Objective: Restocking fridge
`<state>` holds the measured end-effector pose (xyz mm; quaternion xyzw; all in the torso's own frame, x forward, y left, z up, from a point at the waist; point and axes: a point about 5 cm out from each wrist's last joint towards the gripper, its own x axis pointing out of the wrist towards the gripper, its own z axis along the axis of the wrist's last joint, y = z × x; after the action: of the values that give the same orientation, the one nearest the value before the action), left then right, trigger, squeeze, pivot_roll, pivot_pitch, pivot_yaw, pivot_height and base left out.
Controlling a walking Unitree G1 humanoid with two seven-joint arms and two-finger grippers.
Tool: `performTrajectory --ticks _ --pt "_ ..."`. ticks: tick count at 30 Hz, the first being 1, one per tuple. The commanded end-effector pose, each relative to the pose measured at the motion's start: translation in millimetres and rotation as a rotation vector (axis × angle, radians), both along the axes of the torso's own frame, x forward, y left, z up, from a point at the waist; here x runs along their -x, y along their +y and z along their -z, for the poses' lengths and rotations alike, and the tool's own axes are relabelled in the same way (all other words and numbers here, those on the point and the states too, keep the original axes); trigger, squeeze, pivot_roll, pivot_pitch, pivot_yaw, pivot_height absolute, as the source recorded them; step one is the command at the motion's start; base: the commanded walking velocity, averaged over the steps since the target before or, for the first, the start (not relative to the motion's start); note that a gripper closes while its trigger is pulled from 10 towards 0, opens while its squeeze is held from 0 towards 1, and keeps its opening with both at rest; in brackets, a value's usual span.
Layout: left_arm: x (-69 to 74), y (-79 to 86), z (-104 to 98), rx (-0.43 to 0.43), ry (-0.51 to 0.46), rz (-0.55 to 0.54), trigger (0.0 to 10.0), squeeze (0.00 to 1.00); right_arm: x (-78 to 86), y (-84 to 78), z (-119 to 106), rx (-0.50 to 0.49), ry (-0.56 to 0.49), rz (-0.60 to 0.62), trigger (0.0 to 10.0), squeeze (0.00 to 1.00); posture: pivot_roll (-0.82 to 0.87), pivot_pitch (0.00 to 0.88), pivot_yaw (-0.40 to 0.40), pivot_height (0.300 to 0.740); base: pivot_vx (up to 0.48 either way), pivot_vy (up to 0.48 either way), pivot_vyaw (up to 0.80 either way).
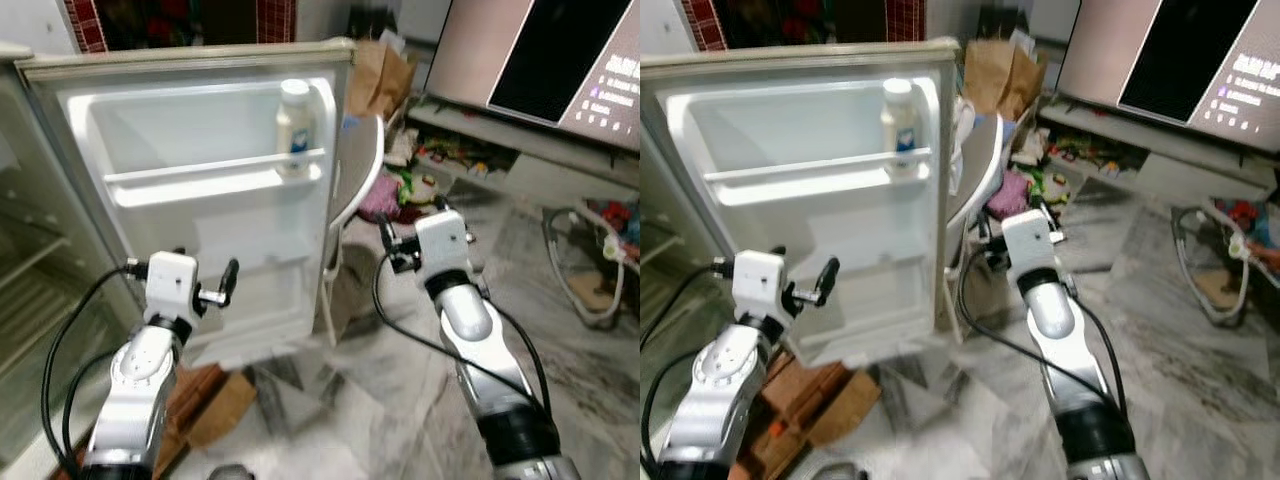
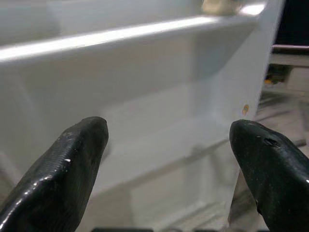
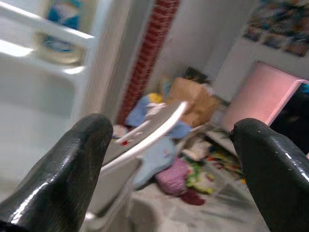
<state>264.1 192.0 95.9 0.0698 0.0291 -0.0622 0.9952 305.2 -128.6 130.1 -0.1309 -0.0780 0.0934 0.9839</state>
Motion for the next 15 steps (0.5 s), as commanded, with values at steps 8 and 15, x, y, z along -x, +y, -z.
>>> performTrajectory --ticks 8,15 --pt "2.1 11.3 1.7 -0.028 -0.029 -0.053 10.0 0.0 13.2 -23.2 22.9 -0.204 0.131 0.09 10.0 0.0 0.15 0.0 -0.053 0.74 0.0 -0.429 0.0" --pt "0.5 12.3 9.5 -0.069 -0.002 -0.041 10.0 0.0 24.1 -37.9 45.6 -0.27 0.205 0.184 10.0 0.0 0.17 0.0 -0.001 0.74 0.0 -0.234 0.0"
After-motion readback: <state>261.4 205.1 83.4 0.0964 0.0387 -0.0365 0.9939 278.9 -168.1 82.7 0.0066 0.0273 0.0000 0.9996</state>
